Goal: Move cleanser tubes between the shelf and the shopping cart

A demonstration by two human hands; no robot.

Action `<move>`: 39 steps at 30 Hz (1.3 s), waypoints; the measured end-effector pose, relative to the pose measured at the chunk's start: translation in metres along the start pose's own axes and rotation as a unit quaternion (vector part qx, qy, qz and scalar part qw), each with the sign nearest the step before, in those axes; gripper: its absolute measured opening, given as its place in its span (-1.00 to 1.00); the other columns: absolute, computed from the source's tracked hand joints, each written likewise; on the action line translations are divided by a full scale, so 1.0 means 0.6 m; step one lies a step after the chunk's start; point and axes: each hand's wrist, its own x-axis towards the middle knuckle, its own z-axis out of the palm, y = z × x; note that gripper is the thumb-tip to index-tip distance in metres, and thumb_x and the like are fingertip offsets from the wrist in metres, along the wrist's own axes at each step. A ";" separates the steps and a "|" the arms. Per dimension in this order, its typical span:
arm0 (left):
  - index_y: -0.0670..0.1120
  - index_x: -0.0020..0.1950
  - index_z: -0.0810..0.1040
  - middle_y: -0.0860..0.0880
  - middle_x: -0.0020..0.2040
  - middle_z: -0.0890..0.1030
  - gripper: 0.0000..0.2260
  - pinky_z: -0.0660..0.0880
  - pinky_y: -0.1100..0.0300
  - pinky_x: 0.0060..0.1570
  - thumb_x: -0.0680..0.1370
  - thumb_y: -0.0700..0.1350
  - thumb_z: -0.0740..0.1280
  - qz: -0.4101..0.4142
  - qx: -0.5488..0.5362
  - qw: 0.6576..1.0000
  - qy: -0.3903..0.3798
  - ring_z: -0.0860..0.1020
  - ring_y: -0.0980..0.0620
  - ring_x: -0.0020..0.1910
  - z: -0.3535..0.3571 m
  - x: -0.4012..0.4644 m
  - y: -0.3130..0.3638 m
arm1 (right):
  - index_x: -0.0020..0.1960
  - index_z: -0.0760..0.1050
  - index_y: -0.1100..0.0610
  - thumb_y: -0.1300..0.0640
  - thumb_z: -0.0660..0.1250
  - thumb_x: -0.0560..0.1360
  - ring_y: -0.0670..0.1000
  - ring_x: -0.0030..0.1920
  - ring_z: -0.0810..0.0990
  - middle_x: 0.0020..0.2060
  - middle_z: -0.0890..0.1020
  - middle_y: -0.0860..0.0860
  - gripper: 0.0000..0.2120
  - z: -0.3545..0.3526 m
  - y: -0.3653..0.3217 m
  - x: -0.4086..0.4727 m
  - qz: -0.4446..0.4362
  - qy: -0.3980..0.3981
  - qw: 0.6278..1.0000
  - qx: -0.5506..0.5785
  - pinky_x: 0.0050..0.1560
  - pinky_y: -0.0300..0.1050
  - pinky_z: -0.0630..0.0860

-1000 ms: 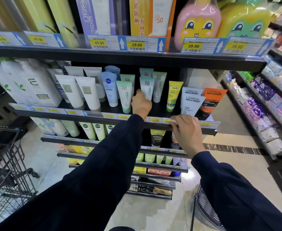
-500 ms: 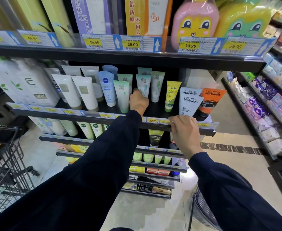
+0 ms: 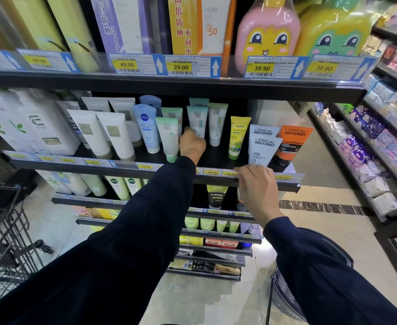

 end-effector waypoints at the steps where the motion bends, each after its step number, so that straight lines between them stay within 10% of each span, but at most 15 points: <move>1: -0.20 0.26 0.46 -0.19 0.23 0.60 -0.67 0.55 -0.03 0.25 0.51 -0.37 0.29 -0.001 -0.001 1.000 0.001 0.58 -0.21 0.23 0.000 0.000 0.001 | 0.12 0.64 0.11 0.26 0.39 0.57 0.18 -0.06 0.60 -0.08 0.66 0.04 -0.85 0.000 0.001 0.000 0.000 -0.002 1.000 -0.002 0.00 0.07 0.46; 24: -0.27 0.27 0.46 -0.26 0.15 0.59 -0.72 0.47 -0.03 -0.01 0.56 -0.26 0.27 0.120 0.204 0.971 -0.025 0.58 -0.32 0.12 -0.044 -0.158 -0.002 | 0.11 0.68 0.15 0.35 0.43 0.49 0.20 -0.06 0.62 -0.05 0.69 0.07 -0.76 -0.002 0.002 0.007 0.011 -0.009 0.999 0.042 0.00 0.06 0.45; 39: -0.18 0.41 0.47 -0.20 0.32 0.54 -0.52 0.46 -0.20 0.33 0.65 0.12 0.14 0.128 0.387 0.908 0.094 0.47 -0.31 0.35 -0.239 -0.324 -0.210 | 0.42 0.54 0.12 0.06 0.31 0.66 0.16 0.34 0.52 0.34 0.58 0.10 -0.65 -0.015 -0.210 0.019 -0.154 -0.120 0.965 0.174 0.37 0.16 0.47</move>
